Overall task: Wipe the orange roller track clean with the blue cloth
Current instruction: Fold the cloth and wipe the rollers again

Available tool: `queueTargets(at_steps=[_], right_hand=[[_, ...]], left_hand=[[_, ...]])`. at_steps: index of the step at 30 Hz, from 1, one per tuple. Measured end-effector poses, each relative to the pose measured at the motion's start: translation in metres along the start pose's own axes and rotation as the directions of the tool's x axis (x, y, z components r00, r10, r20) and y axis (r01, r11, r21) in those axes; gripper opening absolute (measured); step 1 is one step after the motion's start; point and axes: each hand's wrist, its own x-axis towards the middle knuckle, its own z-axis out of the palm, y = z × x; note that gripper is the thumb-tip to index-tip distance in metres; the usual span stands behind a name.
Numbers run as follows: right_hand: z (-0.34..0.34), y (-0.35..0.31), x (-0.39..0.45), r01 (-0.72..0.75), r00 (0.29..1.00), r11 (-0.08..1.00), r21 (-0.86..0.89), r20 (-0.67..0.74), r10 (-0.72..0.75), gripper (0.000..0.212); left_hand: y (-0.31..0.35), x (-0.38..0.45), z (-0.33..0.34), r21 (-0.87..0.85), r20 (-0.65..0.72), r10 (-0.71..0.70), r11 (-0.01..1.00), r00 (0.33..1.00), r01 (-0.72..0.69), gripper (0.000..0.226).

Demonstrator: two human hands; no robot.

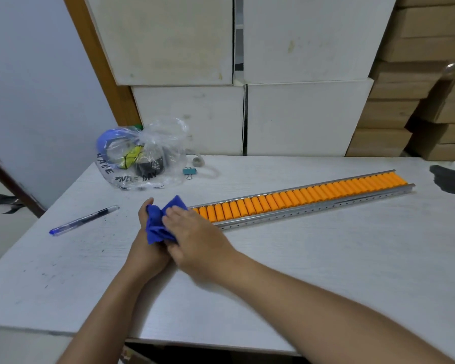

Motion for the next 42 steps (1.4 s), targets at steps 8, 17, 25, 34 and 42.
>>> queueTargets(at_steps=[8,17,25,34,42], right_hand=[[-0.008,0.03,-0.009,-0.067,0.998,0.989,-0.133,-0.029,0.064,0.037],[-0.099,0.127,-0.074,-0.367,0.924,0.904,-0.221,-0.194,0.328,0.006],[-0.178,0.239,-0.126,-0.794,0.602,0.568,-0.216,-0.41,0.685,0.02],[-0.203,0.284,-0.136,-0.925,0.378,0.301,-0.232,-0.47,0.798,0.032],[-0.144,0.102,-0.122,-0.453,0.877,0.889,-0.071,-0.216,0.429,0.021]], left_hand=[[-0.001,0.006,-0.002,0.126,0.038,0.049,0.991,0.998,-0.053,0.103],[-0.008,0.009,-0.004,0.172,0.043,0.068,0.982,0.997,-0.075,0.096],[-0.005,0.008,-0.003,0.179,0.042,0.07,0.981,0.997,-0.076,0.092],[-0.002,0.007,-0.004,0.201,0.052,0.061,0.977,0.997,-0.071,0.09],[0.0,0.004,-0.004,0.229,0.062,0.052,0.971,0.997,-0.064,0.088]])
